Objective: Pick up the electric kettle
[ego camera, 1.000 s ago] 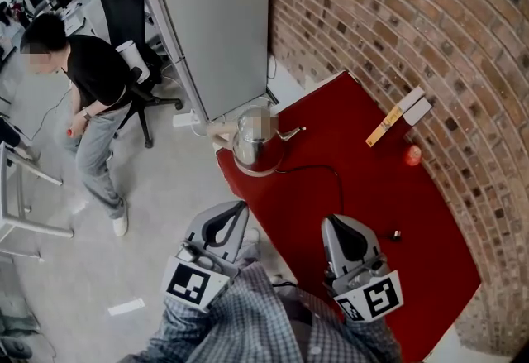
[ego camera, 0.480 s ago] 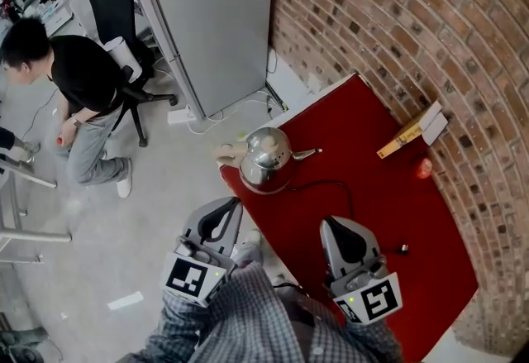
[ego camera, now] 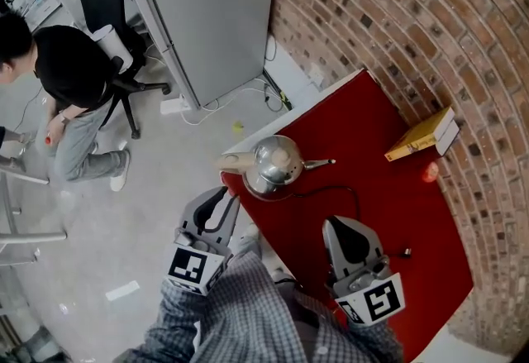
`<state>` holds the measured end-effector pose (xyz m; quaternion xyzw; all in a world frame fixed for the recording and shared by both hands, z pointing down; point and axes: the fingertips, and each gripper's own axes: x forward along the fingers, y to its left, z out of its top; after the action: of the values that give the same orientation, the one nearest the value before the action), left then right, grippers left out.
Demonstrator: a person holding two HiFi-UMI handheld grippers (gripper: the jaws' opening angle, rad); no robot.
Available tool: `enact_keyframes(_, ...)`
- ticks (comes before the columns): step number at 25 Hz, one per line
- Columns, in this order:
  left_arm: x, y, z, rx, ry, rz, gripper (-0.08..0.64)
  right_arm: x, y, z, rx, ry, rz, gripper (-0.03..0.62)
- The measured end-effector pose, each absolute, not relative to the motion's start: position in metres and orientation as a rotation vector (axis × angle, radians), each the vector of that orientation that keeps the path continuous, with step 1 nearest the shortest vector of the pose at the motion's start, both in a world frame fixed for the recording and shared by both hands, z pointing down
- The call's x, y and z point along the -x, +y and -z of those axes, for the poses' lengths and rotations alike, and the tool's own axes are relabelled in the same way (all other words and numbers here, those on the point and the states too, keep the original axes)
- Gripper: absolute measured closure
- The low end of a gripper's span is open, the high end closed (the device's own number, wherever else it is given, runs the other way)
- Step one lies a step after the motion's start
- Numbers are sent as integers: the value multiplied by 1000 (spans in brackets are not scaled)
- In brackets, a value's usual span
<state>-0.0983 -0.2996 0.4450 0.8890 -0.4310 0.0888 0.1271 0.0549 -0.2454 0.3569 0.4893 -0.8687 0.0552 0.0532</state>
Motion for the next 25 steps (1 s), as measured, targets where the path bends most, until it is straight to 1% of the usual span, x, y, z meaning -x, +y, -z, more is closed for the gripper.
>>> enact_keyframes(3, 105, -310, -466, -2565, -1241, -284, 456, -51, -255, -362, -1491, -2620, -200, 584)
enact_keyframes(9, 116, -333, -498, -2499, -1232, -303, 436, -44, -274, -375, -1491, -2604, -248, 584)
enact_keyframes(12, 122, -345, -509, -2487, -1244, -284, 400, -42, -284, -381, -1493, -2592, -276, 584)
enact_keyframes(19, 128, -354, -543, -2427, -1225, -356, 382, -37, -298, -395, -1499, -2559, -327, 584)
enact_keyframes(25, 122, -366, -557, -2434, -1185, -375, 374, -38, -302, -409, -1509, -2518, -363, 584)
